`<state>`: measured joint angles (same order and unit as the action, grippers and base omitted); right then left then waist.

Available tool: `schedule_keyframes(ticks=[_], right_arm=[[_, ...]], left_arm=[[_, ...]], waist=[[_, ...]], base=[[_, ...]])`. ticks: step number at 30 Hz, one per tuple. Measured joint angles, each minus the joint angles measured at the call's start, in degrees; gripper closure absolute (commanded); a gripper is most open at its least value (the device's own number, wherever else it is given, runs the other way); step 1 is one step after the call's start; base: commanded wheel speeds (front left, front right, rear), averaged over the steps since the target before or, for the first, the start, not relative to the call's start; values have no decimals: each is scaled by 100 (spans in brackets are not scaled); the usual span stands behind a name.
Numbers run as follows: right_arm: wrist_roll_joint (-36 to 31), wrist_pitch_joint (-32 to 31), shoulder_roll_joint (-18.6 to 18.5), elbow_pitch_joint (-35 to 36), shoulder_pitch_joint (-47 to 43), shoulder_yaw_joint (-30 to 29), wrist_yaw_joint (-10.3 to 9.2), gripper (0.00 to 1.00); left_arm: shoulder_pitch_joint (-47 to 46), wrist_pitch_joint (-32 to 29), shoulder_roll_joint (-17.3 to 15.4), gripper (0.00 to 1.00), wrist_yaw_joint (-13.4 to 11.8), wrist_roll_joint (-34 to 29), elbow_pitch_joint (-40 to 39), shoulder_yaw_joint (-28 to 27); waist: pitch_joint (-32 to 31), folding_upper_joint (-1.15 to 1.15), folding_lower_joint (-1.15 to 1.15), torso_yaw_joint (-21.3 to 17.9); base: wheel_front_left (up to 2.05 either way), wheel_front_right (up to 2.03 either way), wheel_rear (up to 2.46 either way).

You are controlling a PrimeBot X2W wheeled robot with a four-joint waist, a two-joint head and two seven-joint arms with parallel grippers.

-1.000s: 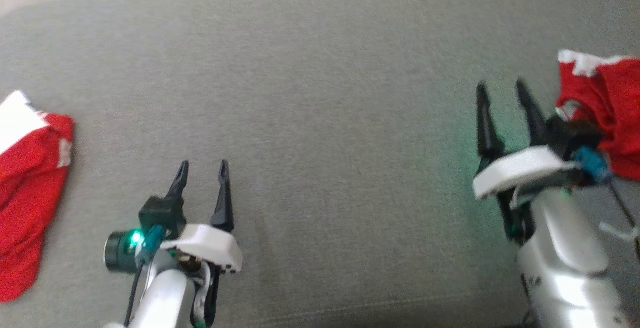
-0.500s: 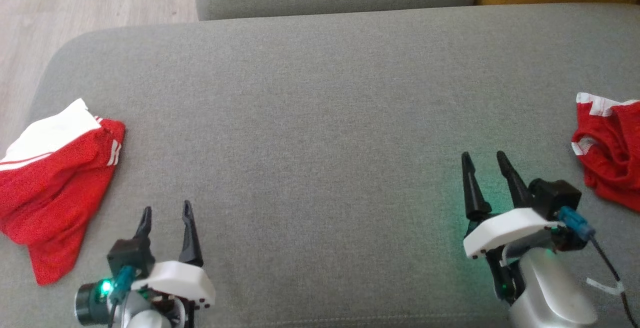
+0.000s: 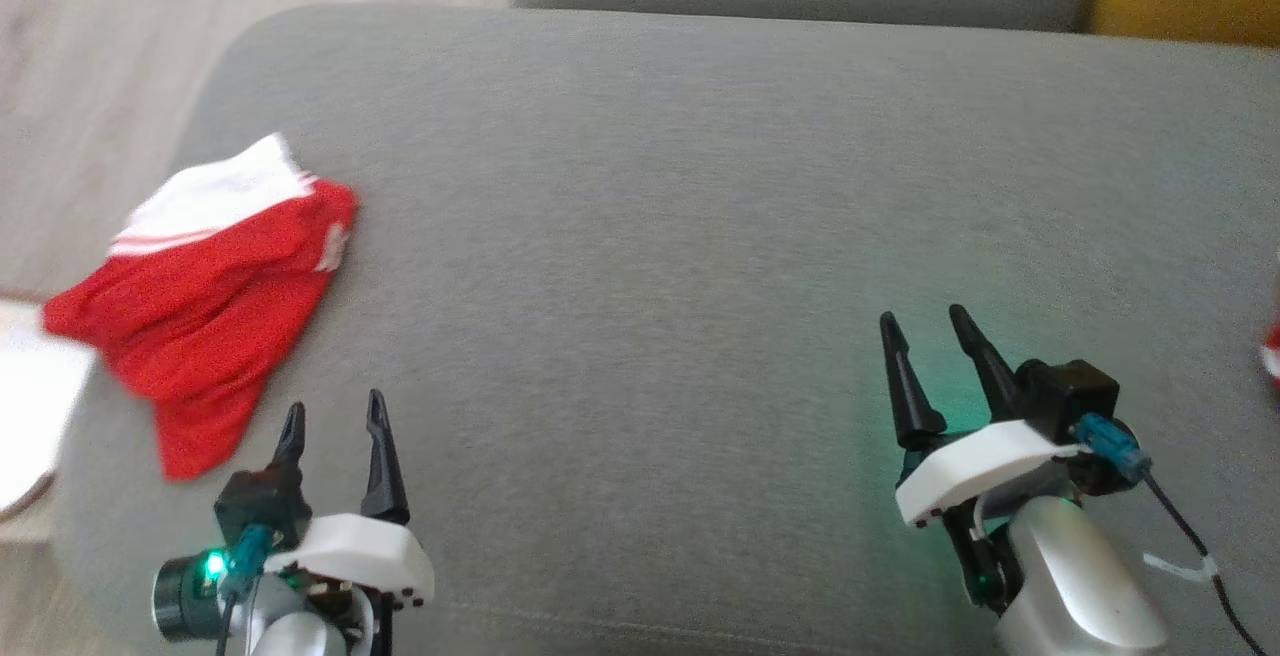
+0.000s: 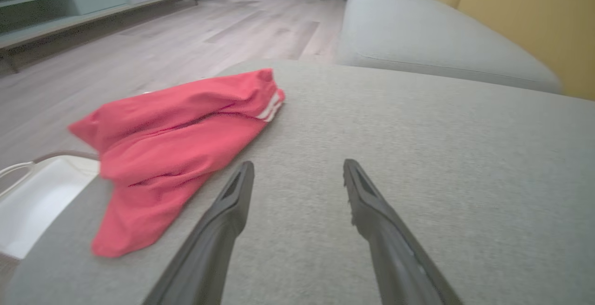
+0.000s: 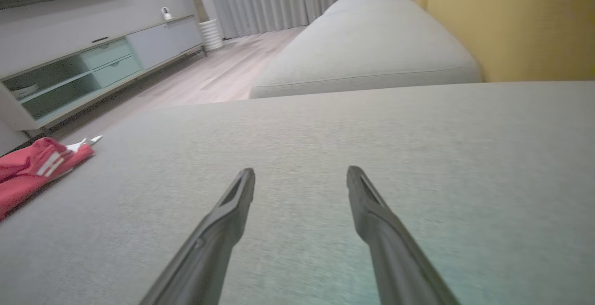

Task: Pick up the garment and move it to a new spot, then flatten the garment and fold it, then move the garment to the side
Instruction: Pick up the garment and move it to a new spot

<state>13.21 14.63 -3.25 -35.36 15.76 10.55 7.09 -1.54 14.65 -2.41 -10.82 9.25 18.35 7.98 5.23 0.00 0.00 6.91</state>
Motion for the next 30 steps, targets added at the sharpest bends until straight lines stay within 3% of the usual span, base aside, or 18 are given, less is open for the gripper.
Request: schedule_keyframes(ticks=[12, 17, 21, 30], right_arm=[[190, 0, 0, -42, 2, 535, 0, 0], [243, 0, 0, -66, 18, 705, 0, 0], [242, 0, 3, -70, 94, 806, 0, 0], [26, 0, -8, -8, 548, 938, 0, 0]], left_arm=[[116, 0, -2, 0, -58, 108, 67, -185], [262, 0, -2, 0, -62, 101, 122, -323], [248, 0, -2, 0, -24, 105, 172, -522], [-611, 0, -29, 0, 468, 278, 490, -1085]], waist=[[-32, 0, 0, 1505], [-24, 0, 0, 1955], [90, 0, 0, 2008], [554, 0, 0, 1618]], base=[[0, 0, 0], [0, 0, 0], [0, 0, 0], [0, 0, 0]])
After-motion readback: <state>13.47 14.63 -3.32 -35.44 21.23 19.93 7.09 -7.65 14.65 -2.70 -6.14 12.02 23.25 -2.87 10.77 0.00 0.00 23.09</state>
